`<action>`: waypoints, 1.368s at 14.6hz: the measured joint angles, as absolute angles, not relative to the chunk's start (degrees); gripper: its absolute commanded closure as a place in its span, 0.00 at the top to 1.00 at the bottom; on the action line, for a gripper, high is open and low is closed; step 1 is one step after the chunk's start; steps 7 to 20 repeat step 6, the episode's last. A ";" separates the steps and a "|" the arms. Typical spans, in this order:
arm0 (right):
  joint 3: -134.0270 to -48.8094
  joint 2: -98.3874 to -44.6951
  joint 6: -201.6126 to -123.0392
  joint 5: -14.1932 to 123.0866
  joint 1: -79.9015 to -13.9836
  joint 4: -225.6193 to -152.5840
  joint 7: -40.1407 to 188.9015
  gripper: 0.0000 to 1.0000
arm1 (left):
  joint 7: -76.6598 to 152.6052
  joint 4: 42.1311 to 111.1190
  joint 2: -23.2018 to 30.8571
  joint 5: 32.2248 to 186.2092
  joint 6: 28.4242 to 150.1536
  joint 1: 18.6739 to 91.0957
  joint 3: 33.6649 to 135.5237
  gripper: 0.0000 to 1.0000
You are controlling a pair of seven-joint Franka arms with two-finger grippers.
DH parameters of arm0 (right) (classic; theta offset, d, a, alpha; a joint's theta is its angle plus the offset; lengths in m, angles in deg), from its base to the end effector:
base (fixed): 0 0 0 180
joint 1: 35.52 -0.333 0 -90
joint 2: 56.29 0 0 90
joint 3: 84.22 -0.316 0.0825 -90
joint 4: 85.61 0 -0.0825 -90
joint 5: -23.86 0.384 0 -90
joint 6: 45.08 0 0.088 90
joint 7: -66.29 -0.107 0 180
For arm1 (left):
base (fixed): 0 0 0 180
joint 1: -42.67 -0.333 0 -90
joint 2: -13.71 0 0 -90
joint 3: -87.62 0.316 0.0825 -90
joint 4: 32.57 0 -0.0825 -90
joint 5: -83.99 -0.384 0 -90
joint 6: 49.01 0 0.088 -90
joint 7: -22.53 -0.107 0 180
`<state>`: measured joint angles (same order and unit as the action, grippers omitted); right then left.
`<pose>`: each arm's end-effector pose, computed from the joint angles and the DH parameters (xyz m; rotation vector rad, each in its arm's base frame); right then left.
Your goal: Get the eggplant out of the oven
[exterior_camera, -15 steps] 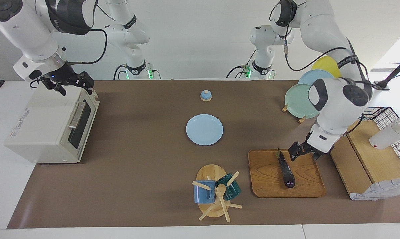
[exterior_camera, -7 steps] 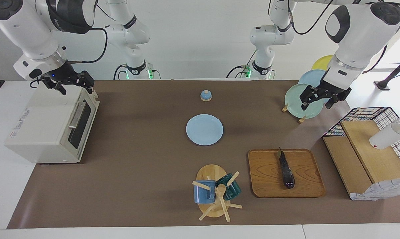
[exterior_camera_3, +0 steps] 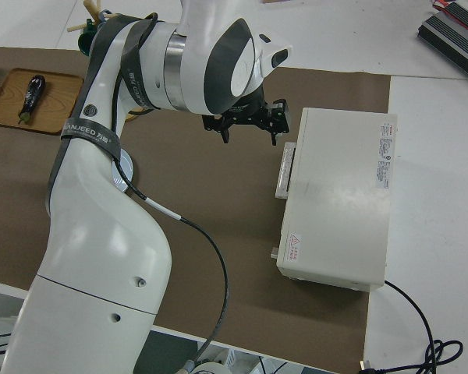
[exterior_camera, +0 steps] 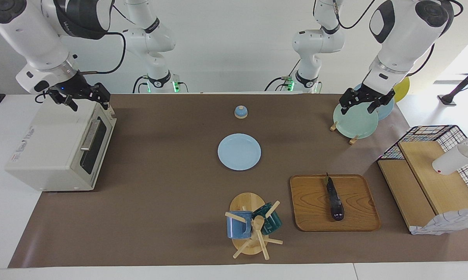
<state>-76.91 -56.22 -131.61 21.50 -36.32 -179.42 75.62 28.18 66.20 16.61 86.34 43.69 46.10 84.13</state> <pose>0.5405 -0.0664 0.5893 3.1107 0.0767 -0.2030 0.5343 -0.0698 0.5839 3.1086 -0.0294 -0.0921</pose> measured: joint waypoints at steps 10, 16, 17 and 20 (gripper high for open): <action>-76.91 -56.22 -131.58 21.50 -36.32 -179.42 75.62 1.00 | 28.18 64.93 16.15 86.68 43.12 46.08 84.21 1.00; -76.91 -56.22 -131.58 21.50 -36.32 -179.42 75.62 1.00 | 28.18 64.93 16.15 86.68 43.12 46.08 84.21 1.00; -76.91 -56.22 -131.58 21.50 -36.32 -179.42 75.62 1.00 | 28.18 64.93 16.15 86.68 43.12 46.08 84.21 1.00; -76.91 -56.22 -131.58 21.50 -36.32 -179.42 75.62 1.00 | 28.18 64.93 16.15 86.68 43.12 46.08 84.21 1.00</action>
